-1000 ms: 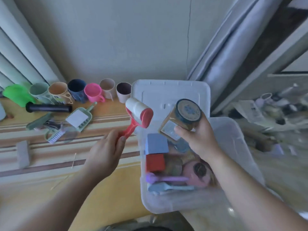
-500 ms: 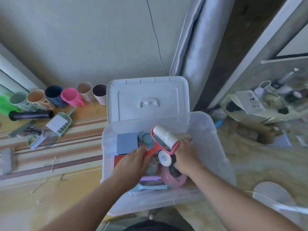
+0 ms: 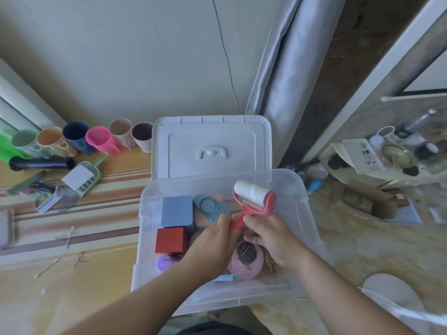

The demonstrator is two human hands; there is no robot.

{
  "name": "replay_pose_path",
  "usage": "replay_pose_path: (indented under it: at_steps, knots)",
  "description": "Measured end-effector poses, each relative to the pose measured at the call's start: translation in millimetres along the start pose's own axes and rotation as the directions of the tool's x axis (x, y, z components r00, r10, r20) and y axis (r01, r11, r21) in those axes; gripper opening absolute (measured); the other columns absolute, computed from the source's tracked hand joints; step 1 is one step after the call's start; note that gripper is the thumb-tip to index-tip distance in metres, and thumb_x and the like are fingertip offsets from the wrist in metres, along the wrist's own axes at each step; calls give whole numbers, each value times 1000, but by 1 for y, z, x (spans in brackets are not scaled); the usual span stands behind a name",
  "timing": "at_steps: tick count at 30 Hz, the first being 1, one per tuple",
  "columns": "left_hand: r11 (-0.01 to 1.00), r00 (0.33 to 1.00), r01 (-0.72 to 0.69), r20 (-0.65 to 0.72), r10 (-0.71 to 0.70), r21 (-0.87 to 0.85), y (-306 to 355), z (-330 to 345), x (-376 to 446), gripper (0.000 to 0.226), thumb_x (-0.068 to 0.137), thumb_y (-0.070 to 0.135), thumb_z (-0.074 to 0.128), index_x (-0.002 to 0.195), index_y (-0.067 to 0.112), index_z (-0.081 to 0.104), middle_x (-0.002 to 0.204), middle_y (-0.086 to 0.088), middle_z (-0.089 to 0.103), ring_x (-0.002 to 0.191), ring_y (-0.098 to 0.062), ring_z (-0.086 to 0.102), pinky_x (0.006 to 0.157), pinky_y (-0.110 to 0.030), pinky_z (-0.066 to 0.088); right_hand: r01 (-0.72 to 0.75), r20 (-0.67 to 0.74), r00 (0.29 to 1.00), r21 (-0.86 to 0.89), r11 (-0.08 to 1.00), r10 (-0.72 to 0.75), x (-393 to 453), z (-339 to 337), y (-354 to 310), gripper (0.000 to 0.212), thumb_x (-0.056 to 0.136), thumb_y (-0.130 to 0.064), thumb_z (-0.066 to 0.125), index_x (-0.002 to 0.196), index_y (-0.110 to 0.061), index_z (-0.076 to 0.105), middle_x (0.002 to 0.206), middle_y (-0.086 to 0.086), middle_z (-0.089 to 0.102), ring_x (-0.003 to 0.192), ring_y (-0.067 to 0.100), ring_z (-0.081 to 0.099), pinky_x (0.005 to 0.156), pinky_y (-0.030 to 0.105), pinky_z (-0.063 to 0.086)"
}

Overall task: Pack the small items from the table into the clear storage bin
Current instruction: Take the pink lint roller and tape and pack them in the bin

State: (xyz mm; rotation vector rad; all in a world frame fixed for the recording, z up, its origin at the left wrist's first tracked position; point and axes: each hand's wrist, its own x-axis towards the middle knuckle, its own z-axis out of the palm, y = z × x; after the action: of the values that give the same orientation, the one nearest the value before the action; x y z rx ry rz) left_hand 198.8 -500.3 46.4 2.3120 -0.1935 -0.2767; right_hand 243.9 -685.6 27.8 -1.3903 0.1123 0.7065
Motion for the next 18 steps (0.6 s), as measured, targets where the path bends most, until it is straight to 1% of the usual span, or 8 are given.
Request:
replay_pose_path:
  at_steps: [2, 4, 6, 8, 9, 11, 13, 18]
  knots:
    - [998, 997, -60, 40, 59, 4, 6, 9, 5, 30, 110, 31, 47, 134, 14, 48, 117, -10, 66, 97, -20, 56, 74, -22, 36, 41, -123, 992, 46, 998, -35, 0, 1, 1, 15, 103, -15, 66, 112, -11, 78, 114, 20, 78, 105, 31, 75, 87, 37, 63]
    - [992, 986, -115, 130, 107, 53, 3, 11, 9, 42, 108, 37, 49, 146, 21, 45, 133, -2, 61, 110, -14, 53, 82, -19, 35, 56, -257, 964, -53, 997, -68, 1, -11, 0, 21, 104, -4, 62, 101, -18, 78, 103, 18, 78, 95, 32, 76, 79, 38, 62]
    - [972, 969, -166, 213, 129, 166, -8, 9, 11, 40, 106, 44, 47, 143, 30, 49, 135, 4, 58, 115, -18, 55, 93, -30, 44, 52, -293, 943, -345, 937, -160, 1, -33, -7, 30, 103, -13, 59, 99, -39, 74, 91, -1, 77, 85, 16, 76, 70, 28, 56]
    - [948, 976, -134, 202, 76, 290, -22, 3, 10, 40, 103, 46, 50, 141, 34, 52, 136, 6, 56, 120, -20, 53, 101, -37, 45, 33, -215, 951, -649, 760, -224, 2, -54, -9, 41, 100, -20, 57, 114, -58, 64, 92, -24, 73, 84, -3, 69, 71, 14, 51]
    - [939, 985, -97, 165, 43, 329, -28, -1, 10, 43, 100, 45, 54, 141, 34, 53, 137, 6, 55, 122, -21, 51, 103, -37, 44, 27, -172, 954, -764, 644, -244, 5, -60, -8, 47, 99, -19, 59, 127, -57, 57, 101, -30, 69, 90, -7, 66, 77, 15, 51]
    - [931, 997, -27, 81, -2, 365, -39, -8, 8, 46, 94, 38, 62, 139, 30, 58, 139, 2, 54, 127, -25, 49, 106, -38, 42, -10, -149, 958, -872, 489, -246, 14, -62, -1, 54, 98, -15, 67, 140, -46, 53, 119, -22, 66, 104, 5, 65, 91, 31, 55]
    - [924, 999, 29, 17, -39, 382, -47, -16, 7, 49, 90, 33, 66, 138, 26, 60, 141, -3, 53, 129, -30, 47, 107, -42, 43, -43, -167, 956, -894, 446, -242, 25, -58, 8, 48, 97, -15, 71, 139, -35, 58, 126, -9, 70, 111, 17, 68, 95, 41, 57]
    - [903, 995, 103, -51, -90, 418, -58, -31, 5, 60, 82, 38, 68, 140, 28, 57, 143, -6, 48, 133, -33, 41, 109, -49, 43, -91, -212, 932, -921, 378, -293, 50, -50, 22, 23, 101, -23, 69, 124, -26, 68, 120, -3, 73, 107, 22, 70, 86, 39, 56]
